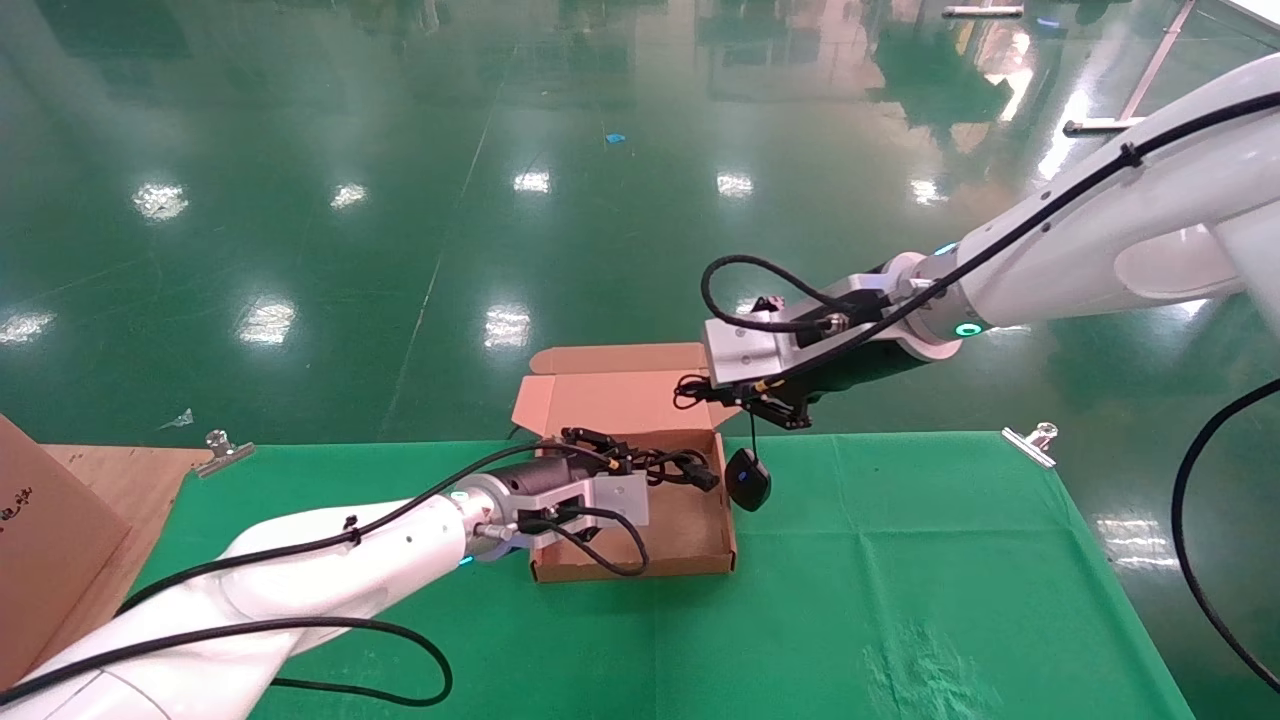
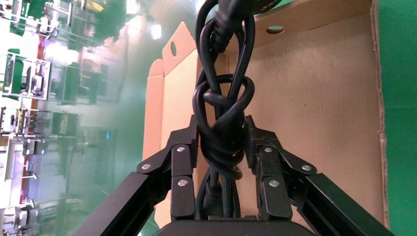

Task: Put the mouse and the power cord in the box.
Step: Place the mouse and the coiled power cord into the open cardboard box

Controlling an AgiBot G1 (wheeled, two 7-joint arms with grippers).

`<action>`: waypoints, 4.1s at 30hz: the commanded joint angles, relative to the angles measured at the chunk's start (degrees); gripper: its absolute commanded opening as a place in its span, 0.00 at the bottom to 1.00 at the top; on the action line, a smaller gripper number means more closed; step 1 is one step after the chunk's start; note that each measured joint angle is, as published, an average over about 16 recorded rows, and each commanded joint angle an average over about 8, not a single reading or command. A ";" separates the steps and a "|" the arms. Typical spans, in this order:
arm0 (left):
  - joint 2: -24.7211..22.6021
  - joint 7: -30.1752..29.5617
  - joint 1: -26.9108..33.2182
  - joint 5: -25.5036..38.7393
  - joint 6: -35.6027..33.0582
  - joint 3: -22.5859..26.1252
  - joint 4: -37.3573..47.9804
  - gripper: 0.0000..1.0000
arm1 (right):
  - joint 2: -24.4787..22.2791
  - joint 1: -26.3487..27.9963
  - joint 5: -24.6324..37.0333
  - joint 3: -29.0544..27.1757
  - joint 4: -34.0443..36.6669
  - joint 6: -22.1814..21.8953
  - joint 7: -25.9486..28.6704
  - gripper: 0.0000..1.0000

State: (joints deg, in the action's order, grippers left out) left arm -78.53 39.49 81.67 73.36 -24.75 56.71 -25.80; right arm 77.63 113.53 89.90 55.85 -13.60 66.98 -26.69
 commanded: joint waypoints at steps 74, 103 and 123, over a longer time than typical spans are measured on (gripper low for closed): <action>31.53 -6.25 1.17 -19.88 -27.68 -5.82 -19.28 1.00 | -0.92 -11.66 -8.62 19.86 -22.24 -25.27 13.64 1.00; 37.85 -29.46 -10.05 -26.01 -45.22 -24.21 -34.31 1.00 | -20.80 -31.00 -27.57 -8.80 -40.14 -4.13 25.13 1.00; 42.20 -45.46 -17.79 -30.24 -57.33 -36.90 -44.68 1.00 | -35.10 -44.74 -40.99 -29.15 -53.15 10.85 33.20 1.00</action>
State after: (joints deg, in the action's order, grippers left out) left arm -36.35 -5.88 63.92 43.15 -82.01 19.88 -70.42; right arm 42.53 68.78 48.91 26.70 -66.75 77.83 6.51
